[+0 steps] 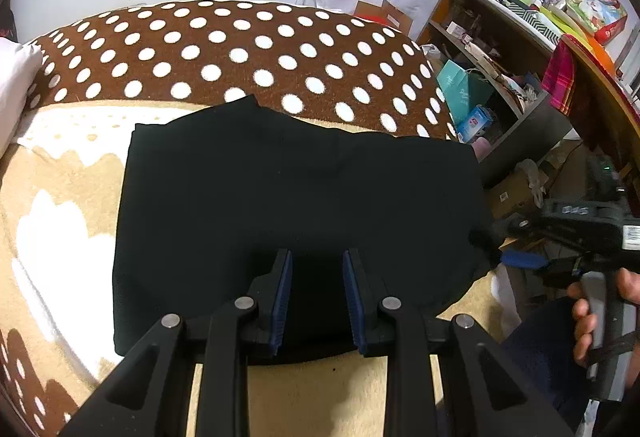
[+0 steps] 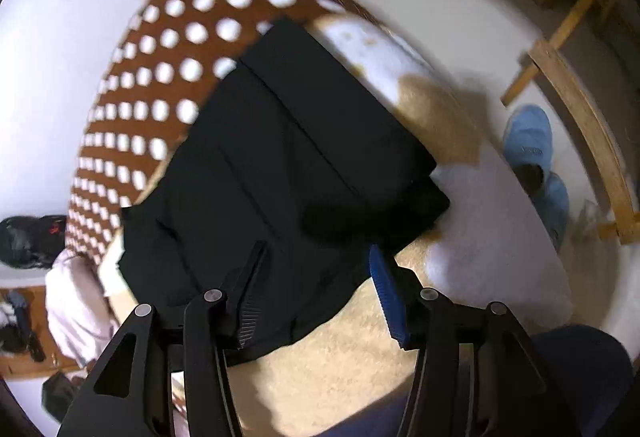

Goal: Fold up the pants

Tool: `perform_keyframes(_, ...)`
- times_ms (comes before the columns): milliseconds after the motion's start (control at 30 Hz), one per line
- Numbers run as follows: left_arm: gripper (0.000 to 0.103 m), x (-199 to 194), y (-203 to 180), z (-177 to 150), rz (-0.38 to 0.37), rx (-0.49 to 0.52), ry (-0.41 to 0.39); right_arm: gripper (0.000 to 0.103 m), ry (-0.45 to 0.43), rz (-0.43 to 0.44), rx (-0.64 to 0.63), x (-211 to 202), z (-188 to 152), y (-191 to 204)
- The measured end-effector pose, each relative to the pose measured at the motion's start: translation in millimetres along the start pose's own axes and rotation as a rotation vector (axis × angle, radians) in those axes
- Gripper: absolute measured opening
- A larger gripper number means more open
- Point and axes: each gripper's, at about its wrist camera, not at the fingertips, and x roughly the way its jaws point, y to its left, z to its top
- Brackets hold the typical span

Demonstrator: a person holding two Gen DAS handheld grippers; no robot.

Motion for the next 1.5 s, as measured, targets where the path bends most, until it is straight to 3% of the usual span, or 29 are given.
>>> perform_keyframes(133, 0.028, 5.9, 2.0, -1.1, -0.008, -0.004, 0.01, 0.053, 0.022, -0.064, 0.062, 15.4, -2.9, -5.4)
perform_keyframes(300, 0.028, 16.3, 10.2, -2.1, -0.018, -0.035, 0.028, 0.057, 0.011, -0.062, 0.156, 22.2, 2.0, -10.5)
perform_keyframes(367, 0.028, 21.4, 13.8, -4.8, -0.01, -0.037, 0.036, 0.057, -0.069, -0.011, 0.213, 12.7, 1.8, -13.9)
perform_keyframes(433, 0.028, 26.4, 19.1, -9.2, 0.004, -0.047, 0.05, 0.057, -0.135, -0.016, 0.198, 3.2, 1.5, -9.3)
perform_keyframes(600, 0.028, 39.3, 36.7, -18.2, 0.021, -0.093, 0.082, 0.057, -0.146, 0.019, 0.236, 15.4, 1.5, -22.7)
perform_keyframes(733, 0.028, 39.8, 37.8, -21.9, 0.019, -0.087, 0.077, 0.056, -0.161, -0.008, 0.205, 16.3, -0.5, -17.0)
perform_keyframes(833, 0.028, 39.2, 34.2, -22.6, 0.035, -0.067, 0.074, 0.026, -0.175, -0.022, 0.193, 11.7, -3.3, -18.6)
perform_keyframes(967, 0.028, 39.2, 34.4, -21.9, 0.037, -0.067, 0.076, 0.012, -0.205, 0.044, 0.161, 1.2, -5.5, -16.0)
perform_keyframes(1300, 0.028, 34.6, 35.9, -23.2, 0.04, -0.076, 0.074, 0.006, -0.248, 0.146, 0.059, -19.8, -9.7, -3.8)
perform_keyframes(1333, 0.028, 33.9, 36.4, -23.3, 0.04, -0.078, 0.075, 0.007, -0.222, 0.136, 0.067, -16.6, -8.1, -6.1)
perform_keyframes(1400, 0.028, 33.1, 37.2, -23.5, 0.039, -0.083, 0.073, 0.016, -0.123, 0.061, 0.158, -3.0, -4.7, -18.4)
perform_keyframes(1433, 0.028, 33.2, 37.4, -23.3, 0.037, -0.085, 0.072, 0.023, -0.123, 0.055, 0.163, -2.3, -4.1, -18.1)
perform_keyframes(1500, 0.028, 33.7, 37.3, -23.5, 0.034, -0.087, 0.074, 0.061, -0.133, 0.015, 0.192, -6.4, -5.9, -15.6)
